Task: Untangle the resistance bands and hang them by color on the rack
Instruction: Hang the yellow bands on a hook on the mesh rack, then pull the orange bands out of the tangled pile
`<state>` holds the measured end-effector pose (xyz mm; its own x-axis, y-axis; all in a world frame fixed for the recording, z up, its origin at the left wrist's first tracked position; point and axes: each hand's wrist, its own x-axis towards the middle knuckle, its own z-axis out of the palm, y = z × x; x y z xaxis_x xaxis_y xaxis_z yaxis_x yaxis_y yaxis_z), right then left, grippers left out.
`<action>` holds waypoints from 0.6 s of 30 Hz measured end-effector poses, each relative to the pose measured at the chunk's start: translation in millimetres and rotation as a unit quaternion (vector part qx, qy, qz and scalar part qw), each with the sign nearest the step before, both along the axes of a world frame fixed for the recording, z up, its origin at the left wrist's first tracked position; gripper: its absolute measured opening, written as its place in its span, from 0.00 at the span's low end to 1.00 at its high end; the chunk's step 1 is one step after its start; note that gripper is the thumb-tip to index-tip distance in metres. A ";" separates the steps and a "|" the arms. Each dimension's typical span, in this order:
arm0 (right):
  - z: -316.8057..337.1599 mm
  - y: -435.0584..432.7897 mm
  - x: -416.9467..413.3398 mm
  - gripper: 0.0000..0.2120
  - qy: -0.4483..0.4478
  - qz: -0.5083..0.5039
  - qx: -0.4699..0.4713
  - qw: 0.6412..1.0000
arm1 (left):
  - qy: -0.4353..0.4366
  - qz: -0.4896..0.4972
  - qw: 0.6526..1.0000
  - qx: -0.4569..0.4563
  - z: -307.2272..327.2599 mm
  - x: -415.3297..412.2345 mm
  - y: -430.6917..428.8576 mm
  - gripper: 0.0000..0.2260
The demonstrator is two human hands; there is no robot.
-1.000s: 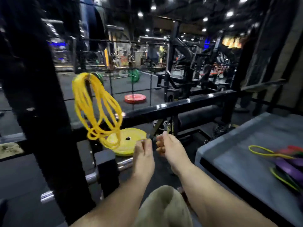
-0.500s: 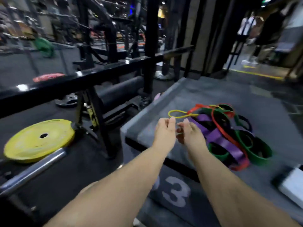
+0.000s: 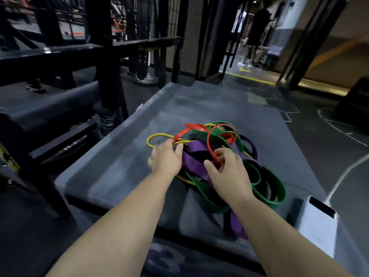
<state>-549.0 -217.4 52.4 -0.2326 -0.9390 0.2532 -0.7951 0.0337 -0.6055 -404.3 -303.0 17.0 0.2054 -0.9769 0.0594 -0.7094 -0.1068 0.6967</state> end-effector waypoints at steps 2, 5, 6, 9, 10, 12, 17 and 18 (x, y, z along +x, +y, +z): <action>6.1 -4.4 -0.3 0.20 0.051 0.013 -0.026 0.998 | -0.010 -0.022 0.999 0.042 -5.4 -0.5 -8.8 0.19; 14.4 -20.8 -0.8 0.19 0.069 0.043 -0.054 0.995 | -0.024 -0.022 0.999 0.042 -5.4 1.7 -13.9 0.23; 16.6 -27.6 0.4 0.19 0.072 0.055 -0.060 0.994 | -0.028 -0.024 0.998 0.047 -4.1 4.3 -15.3 0.24; 17.7 -48.7 4.6 0.19 0.105 0.080 -0.065 0.989 | -0.016 -0.046 0.996 0.081 -2.0 14.1 -20.7 0.24; 18.4 -54.4 6.3 0.19 0.116 0.082 -0.060 0.988 | 0.005 -0.050 0.995 0.084 0.0 17.4 -20.6 0.22; 20.5 -63.2 10.6 0.16 0.136 0.086 -0.069 0.985 | 0.045 -0.056 0.996 0.060 8.4 22.4 -16.1 0.17; 28.0 -75.2 24.1 0.18 0.210 0.128 -0.083 0.966 | 0.228 -0.051 0.972 -0.034 43.9 31.5 0.9 0.17; 28.9 -76.0 26.6 0.19 0.231 0.141 -0.066 0.961 | 0.256 -0.058 0.963 -0.051 50.5 33.9 4.2 0.18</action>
<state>-522.4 -293.4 81.3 0.1920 -0.9009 0.3891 -0.9460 -0.2755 -0.1710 -370.4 -298.9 67.5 0.1227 -0.9895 0.0767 -0.2722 0.0408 0.9614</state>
